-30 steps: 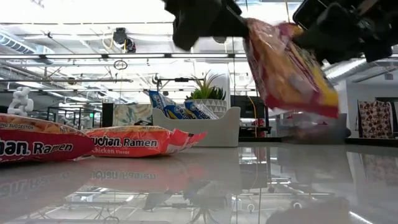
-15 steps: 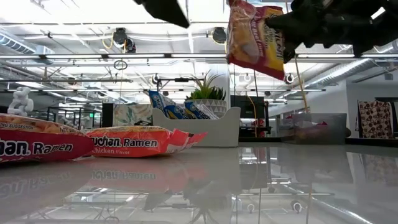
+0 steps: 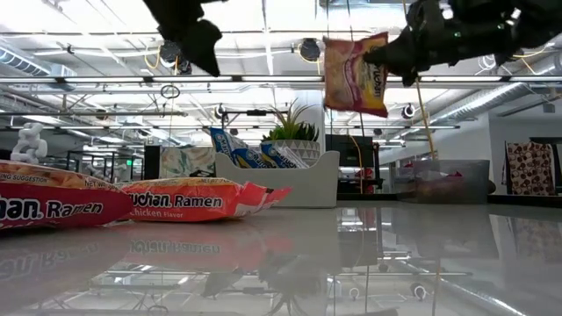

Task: Sort Maruchan noodles
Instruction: Put the right red noodle pack into the black bin

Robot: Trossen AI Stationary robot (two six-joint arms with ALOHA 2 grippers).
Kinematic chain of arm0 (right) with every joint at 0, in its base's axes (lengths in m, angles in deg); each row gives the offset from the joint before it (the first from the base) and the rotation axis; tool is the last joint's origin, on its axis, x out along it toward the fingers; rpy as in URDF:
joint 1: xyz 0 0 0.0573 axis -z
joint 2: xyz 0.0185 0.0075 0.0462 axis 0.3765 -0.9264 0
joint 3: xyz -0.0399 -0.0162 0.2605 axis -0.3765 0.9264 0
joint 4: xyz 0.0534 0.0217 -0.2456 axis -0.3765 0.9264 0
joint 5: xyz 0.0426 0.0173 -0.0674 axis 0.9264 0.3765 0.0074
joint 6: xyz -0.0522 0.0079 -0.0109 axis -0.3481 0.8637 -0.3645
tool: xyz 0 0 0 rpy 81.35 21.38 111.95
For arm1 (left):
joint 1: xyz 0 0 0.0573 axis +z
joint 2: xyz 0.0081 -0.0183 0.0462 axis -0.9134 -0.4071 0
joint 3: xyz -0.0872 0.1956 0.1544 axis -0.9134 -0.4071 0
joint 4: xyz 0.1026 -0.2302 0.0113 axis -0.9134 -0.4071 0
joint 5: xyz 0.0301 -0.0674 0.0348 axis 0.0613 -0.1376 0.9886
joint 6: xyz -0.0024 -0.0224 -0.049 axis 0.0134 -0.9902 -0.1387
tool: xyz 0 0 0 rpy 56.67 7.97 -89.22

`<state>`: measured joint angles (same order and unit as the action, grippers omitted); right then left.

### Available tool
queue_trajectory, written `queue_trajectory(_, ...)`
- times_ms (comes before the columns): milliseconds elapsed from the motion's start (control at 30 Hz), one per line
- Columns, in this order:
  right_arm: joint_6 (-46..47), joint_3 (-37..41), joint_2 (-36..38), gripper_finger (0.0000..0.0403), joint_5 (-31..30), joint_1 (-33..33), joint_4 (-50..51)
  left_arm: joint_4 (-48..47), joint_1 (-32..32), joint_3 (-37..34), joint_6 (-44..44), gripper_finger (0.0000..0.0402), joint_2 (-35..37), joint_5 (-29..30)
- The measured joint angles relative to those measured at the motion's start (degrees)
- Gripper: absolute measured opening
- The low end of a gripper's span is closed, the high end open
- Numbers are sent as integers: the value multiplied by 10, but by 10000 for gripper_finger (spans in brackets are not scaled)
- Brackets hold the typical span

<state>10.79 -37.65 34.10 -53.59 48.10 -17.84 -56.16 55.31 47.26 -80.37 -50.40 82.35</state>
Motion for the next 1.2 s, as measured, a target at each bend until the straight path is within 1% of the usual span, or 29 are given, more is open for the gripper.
queue_trajectory(100, -59, -50, 0, 61, -18, 21, 101, -27, 20, 0, -24, 296, 0, -14)
queue_trajectory(167, -111, -78, 0, 61, -37, 33, 143, -34, 30, 0, -32, 296, 0, -26)
queue_trajectory(267, -187, -97, 0, 61, -46, 56, 170, -33, 39, -5, -39, 296, 0, -30)
queue_trajectory(333, -211, -98, 0, 61, -46, 74, 171, -32, 44, -9, -45, 296, 0, -37)
queue_trajectory(433, -217, -98, 0, 61, -50, 110, 174, -32, 47, -17, -54, 296, 0, -46)
queue_trajectory(467, -217, -98, 0, 61, -65, 121, 179, -32, 47, -20, -56, 296, 0, -48)
queue_trajectory(533, -218, -99, 0, 61, -109, 140, 196, -32, 47, -24, -59, 296, 0, -49)
queue_trajectory(667, -235, -99, -8, 61, -233, 166, 238, -32, 47, -32, -68, 296, 0, -54)
queue_trajectory(733, -249, -98, -20, 61, -266, 174, 263, -32, 47, -34, -69, 296, 0, -54)
queue_trajectory(1100, -264, -93, -124, 61, -275, 225, 272, -29, 50, -34, -58, 296, 0, -55)
queue_trajectory(1200, -266, -93, -143, 61, -307, 235, 272, -29, 50, -34, -57, 296, 0, -55)
